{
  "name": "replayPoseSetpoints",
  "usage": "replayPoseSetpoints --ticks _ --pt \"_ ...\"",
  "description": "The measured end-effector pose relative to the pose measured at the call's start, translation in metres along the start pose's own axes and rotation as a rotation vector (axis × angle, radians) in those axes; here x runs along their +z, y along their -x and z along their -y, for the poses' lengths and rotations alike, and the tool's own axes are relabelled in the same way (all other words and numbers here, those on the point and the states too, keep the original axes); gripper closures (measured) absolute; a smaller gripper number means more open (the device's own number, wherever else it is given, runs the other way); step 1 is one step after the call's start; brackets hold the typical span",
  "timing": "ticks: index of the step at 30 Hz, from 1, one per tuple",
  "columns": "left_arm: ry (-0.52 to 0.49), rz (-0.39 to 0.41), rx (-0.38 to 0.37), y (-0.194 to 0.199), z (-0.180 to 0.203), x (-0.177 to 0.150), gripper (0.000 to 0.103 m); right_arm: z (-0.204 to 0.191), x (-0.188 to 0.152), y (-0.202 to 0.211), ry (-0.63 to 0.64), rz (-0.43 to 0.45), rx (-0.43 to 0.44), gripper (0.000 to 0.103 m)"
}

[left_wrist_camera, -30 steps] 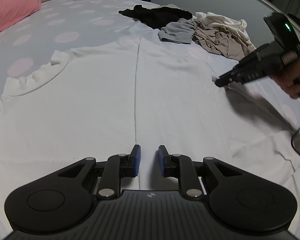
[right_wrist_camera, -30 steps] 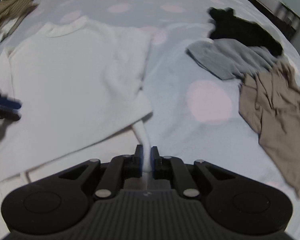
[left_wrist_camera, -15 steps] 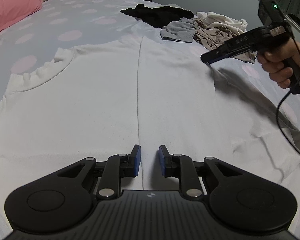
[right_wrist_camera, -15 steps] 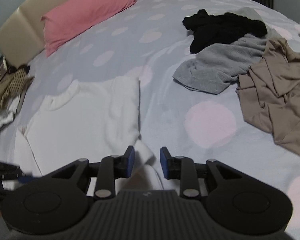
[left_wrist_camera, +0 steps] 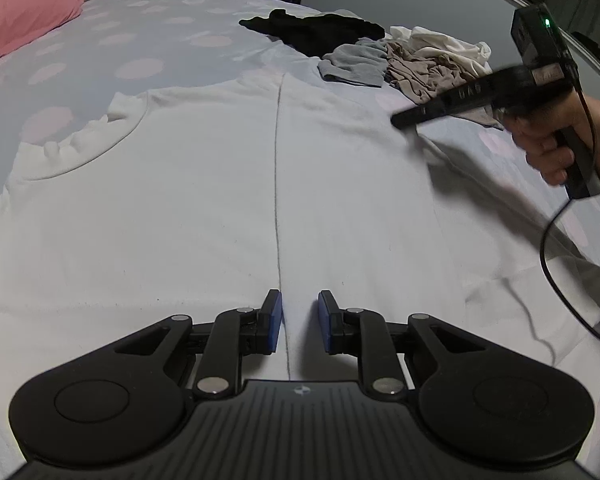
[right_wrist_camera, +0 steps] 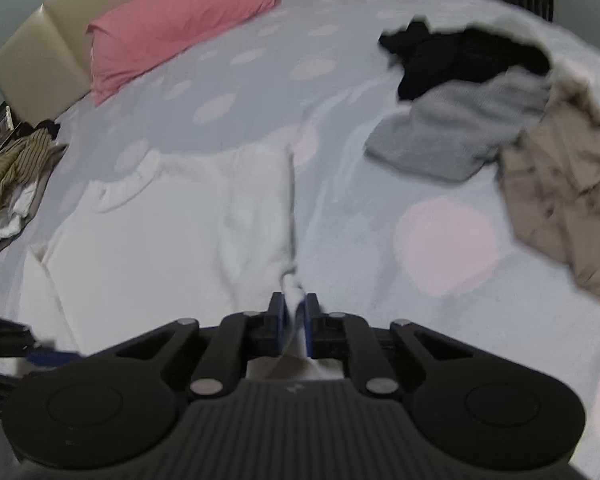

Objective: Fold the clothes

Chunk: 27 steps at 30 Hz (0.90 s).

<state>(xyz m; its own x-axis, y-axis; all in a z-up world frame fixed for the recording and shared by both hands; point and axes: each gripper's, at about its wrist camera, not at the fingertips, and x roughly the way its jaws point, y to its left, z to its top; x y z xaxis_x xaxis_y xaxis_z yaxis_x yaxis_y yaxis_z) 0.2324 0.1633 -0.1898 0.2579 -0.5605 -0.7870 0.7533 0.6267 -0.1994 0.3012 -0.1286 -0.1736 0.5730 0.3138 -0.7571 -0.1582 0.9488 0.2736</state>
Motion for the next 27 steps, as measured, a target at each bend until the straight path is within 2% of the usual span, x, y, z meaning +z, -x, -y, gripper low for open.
replayPoseSetpoints --ticks 3,5,8,10,12,13,16,19,21,23,24,25,27 --pt "0.008 0.001 -0.005 0.0 -0.002 -0.001 0.085 0.012 0.004 0.013 -0.11 0.069 0.016 0.092" --pt "0.011 0.002 -0.007 -0.001 -0.002 -0.001 0.085 0.018 0.005 0.016 -0.158 0.074 0.025 0.093" --pt "0.009 0.002 -0.009 -0.001 -0.002 -0.001 0.085 0.02 -0.003 0.003 -0.17 0.0 -0.042 0.092" --pt "0.011 0.002 -0.01 0.0 -0.003 -0.001 0.085 0.026 -0.007 -0.004 -0.223 -0.021 -0.051 0.089" --pt "0.012 0.002 -0.009 0.001 -0.002 -0.002 0.085 0.031 -0.007 -0.004 -0.261 -0.005 -0.051 0.085" --pt "0.011 0.002 -0.008 0.001 -0.002 -0.002 0.085 0.03 -0.005 -0.002 -0.253 0.006 -0.062 0.08" --pt "0.017 0.001 -0.004 0.0 -0.002 -0.003 0.085 0.02 -0.001 0.004 -0.197 0.049 -0.123 0.074" --pt "0.015 -0.003 0.005 -0.001 0.0 -0.002 0.085 0.008 0.004 0.012 -0.152 0.122 -0.209 0.073" --pt "0.015 -0.006 0.011 -0.001 0.002 -0.001 0.085 -0.001 0.007 0.016 -0.113 0.172 -0.169 0.073" --pt "0.015 -0.008 0.016 -0.002 0.003 -0.001 0.085 -0.009 0.009 0.013 -0.083 0.174 -0.063 0.073" --pt "0.016 -0.008 0.019 -0.001 0.003 -0.001 0.085 -0.012 0.009 0.009 -0.073 0.153 0.001 0.074" --pt "0.016 -0.009 0.022 -0.001 0.004 -0.001 0.085 -0.016 0.009 0.005 -0.056 0.127 0.025 0.077" --pt "0.016 -0.014 0.03 -0.001 0.005 0.001 0.085 -0.018 0.007 -0.01 -0.038 0.032 -0.015 0.08"
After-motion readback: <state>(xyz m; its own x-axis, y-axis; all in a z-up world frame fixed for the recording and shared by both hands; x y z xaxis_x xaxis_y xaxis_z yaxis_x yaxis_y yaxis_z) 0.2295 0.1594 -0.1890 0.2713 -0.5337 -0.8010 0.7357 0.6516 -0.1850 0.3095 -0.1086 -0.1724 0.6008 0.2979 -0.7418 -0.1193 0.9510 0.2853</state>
